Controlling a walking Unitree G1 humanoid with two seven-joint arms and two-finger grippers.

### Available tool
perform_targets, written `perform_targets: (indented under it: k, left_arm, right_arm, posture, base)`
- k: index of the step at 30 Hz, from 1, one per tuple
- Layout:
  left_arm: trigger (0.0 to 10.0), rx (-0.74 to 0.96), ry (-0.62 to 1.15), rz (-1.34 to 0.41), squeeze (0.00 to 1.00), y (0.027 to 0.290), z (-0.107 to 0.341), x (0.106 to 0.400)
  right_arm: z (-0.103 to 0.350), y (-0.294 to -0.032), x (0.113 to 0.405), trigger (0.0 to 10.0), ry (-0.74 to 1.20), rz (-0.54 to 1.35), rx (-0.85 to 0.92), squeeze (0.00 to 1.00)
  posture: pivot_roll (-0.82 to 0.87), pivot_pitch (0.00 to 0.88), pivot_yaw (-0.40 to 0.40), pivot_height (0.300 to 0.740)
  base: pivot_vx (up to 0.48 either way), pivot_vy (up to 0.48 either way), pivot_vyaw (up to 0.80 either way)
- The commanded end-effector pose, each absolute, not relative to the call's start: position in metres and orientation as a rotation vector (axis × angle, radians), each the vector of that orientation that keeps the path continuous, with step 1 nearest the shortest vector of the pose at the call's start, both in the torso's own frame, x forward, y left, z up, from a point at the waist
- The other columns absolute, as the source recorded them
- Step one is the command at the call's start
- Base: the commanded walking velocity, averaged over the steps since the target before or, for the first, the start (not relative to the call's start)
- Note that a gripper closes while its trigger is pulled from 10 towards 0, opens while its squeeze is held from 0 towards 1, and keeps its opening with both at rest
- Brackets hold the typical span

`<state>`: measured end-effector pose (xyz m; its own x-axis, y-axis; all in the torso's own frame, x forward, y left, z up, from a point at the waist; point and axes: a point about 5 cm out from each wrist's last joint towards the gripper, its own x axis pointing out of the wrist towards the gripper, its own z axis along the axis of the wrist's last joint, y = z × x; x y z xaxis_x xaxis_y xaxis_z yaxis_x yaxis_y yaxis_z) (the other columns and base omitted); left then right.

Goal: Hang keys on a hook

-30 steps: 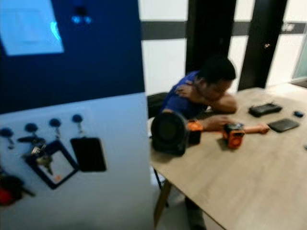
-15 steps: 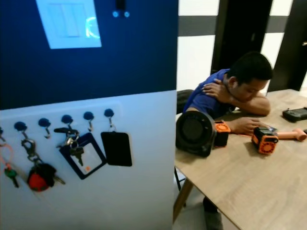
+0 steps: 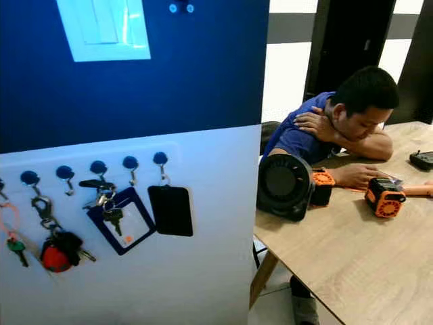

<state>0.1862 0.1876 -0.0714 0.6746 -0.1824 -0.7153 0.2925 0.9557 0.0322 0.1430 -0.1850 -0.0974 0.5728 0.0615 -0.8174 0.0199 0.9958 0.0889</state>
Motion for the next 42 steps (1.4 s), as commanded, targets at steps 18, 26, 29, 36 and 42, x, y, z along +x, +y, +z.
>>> perform_targets:
  k: [18,26,29,36,42]
  left_arm:
    - [10.0,-0.019,0.781,-0.16,0.0,0.186,-0.069,0.195]
    - [10.0,-0.023,0.78,-0.168,0.0,0.184,-0.068,0.195]
    - [10.0,-0.02,0.78,-0.173,0.0,0.184,-0.068,0.196]
    - [10.0,-0.012,0.776,-0.182,0.0,0.184,-0.068,0.196]
    - [10.0,-0.005,0.763,-0.186,0.0,0.185,-0.065,0.199]
  right_arm:
    - [-0.096,-0.185,0.147,10.0,0.946,-0.004,0.116,0.0]
    - [-0.095,-0.185,0.148,10.0,0.942,-0.003,0.115,0.0]
    - [-0.095,-0.185,0.149,10.0,0.942,-0.003,0.115,0.0]
    - [-0.095,-0.184,0.148,10.0,0.941,-0.002,0.117,0.0]
    - [-0.096,-0.183,0.148,10.0,0.942,-0.004,0.121,0.0]
  posture:
    - [0.06,0.036,0.021,0.74]
    - [0.06,0.037,0.02,0.74]
    - [0.06,0.037,0.019,0.74]
    - [0.06,0.037,0.02,0.74]
    - [0.07,0.039,0.023,0.74]
  base:
    - [-0.03,0.0,0.0]
    - [-0.294,0.0,0.0]
    - [-0.319,0.0,0.0]
    - [-0.332,0.0,0.0]
    - [-0.334,0.0,0.0]
